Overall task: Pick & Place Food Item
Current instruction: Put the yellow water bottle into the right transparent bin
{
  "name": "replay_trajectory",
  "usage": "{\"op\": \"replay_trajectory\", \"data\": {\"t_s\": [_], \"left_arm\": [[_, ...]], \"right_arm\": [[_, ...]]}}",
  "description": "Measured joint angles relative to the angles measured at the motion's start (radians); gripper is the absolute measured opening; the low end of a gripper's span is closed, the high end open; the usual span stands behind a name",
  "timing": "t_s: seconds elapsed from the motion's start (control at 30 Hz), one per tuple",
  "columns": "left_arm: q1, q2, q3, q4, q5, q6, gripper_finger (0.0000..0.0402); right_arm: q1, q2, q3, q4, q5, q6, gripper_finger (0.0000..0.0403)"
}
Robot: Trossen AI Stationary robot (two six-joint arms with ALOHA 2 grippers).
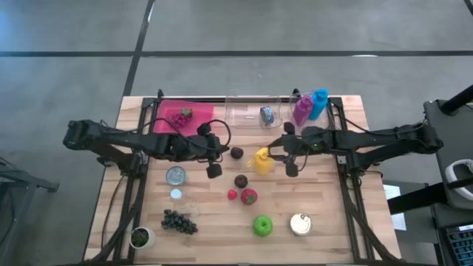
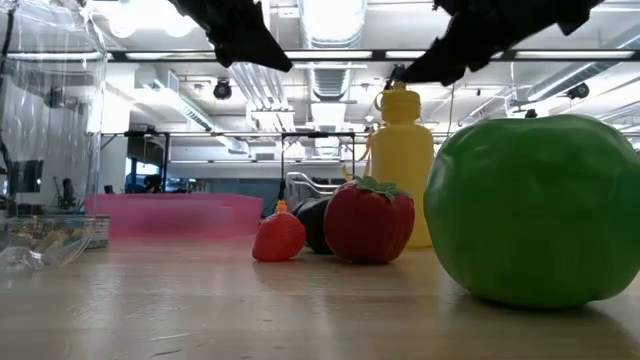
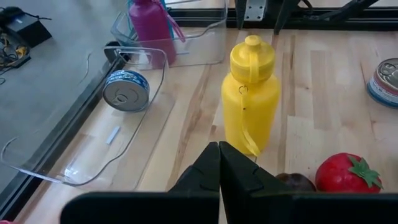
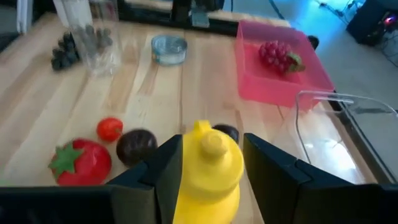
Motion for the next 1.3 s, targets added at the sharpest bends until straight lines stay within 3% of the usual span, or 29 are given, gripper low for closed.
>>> {"op": "replay_trajectory", "data": {"t_s": [0.2,0.8,1.3], "left_arm": [[0.0,0.0,0.0,-0.001,0.0,0.0,0.0001],[0.0,0.0,0.0,-0.002,-0.003,-0.019,0.0001],[0.0,0.0,0.0,-0.002,-0.003,-0.019,0.0001]], "right_arm": [[0.0,0.052,0.082,-0.052,0.0,0.015,0.0159],[-0.001,0.132,0.092,-0.057,0.0,0.014,0.0152],[-0.05,0.129,0.094,-0.071,-0.03,0.051,0.0057]]}}
